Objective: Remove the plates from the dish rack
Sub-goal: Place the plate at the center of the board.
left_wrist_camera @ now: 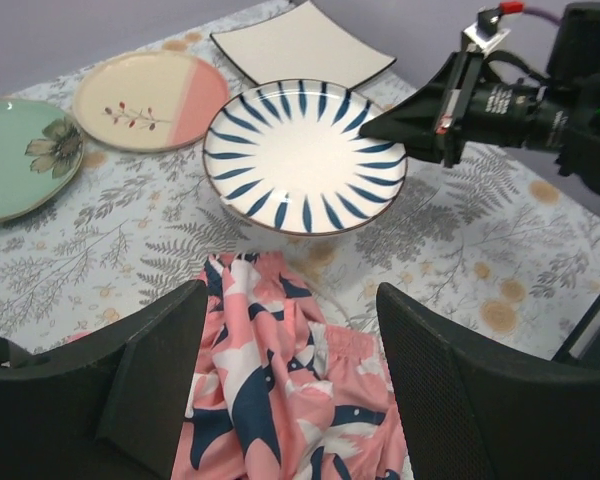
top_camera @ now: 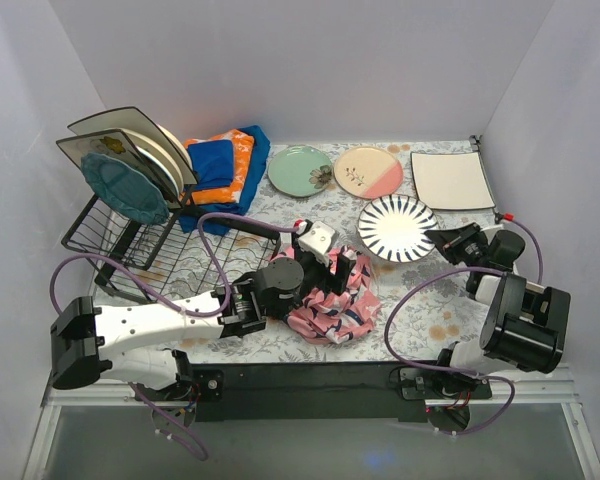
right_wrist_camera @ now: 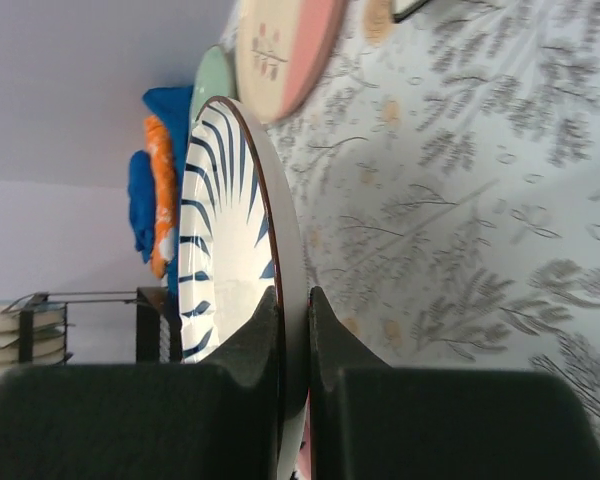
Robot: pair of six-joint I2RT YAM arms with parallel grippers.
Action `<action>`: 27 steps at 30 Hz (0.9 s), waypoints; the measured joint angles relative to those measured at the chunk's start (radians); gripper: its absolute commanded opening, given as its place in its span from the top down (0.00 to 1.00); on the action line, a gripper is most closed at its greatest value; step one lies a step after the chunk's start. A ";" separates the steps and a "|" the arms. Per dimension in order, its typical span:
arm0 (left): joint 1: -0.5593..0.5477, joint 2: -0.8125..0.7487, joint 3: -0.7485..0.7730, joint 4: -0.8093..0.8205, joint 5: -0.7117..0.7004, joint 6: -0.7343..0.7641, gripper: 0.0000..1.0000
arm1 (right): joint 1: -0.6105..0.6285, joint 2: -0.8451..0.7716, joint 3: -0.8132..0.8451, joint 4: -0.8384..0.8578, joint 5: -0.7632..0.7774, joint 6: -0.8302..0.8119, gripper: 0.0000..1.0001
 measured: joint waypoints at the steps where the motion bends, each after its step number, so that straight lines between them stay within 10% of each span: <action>1: 0.000 0.007 -0.008 -0.008 -0.007 -0.002 0.33 | -0.012 -0.015 -0.008 -0.037 0.018 -0.027 0.99; 16: -0.008 -0.013 -0.099 0.064 -0.085 0.015 0.33 | -0.089 0.047 -0.012 -0.211 0.138 -0.213 0.98; 27: -0.021 -0.013 -0.100 0.090 -0.128 0.041 0.33 | -0.122 0.103 -0.013 -0.230 0.169 -0.206 0.62</action>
